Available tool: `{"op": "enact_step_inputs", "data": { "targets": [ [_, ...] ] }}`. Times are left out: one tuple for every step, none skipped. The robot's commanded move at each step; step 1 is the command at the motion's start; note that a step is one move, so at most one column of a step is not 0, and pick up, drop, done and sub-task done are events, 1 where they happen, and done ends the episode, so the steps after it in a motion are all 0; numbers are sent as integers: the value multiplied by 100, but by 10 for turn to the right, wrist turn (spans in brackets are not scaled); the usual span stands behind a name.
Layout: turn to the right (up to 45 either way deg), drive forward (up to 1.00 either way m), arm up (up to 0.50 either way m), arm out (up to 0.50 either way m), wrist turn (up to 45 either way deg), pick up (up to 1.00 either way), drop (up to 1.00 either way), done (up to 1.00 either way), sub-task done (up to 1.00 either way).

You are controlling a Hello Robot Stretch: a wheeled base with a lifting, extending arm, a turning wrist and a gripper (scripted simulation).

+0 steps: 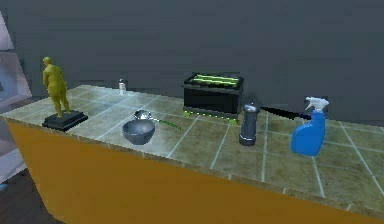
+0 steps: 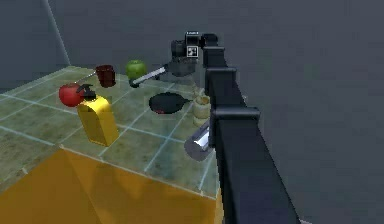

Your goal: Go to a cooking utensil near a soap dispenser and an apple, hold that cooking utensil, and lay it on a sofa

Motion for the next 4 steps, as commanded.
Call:
{"op": "enact_step_inputs", "data": {
  "targets": [
    [0,0,0,0,180,0,0,0,0],
    [0,0,-14,0,0,0,0,0,0],
    [0,0,0,0,0,100,0,0,0],
    [0,0,10,0,0,0,0,0,0]
  ]
}}
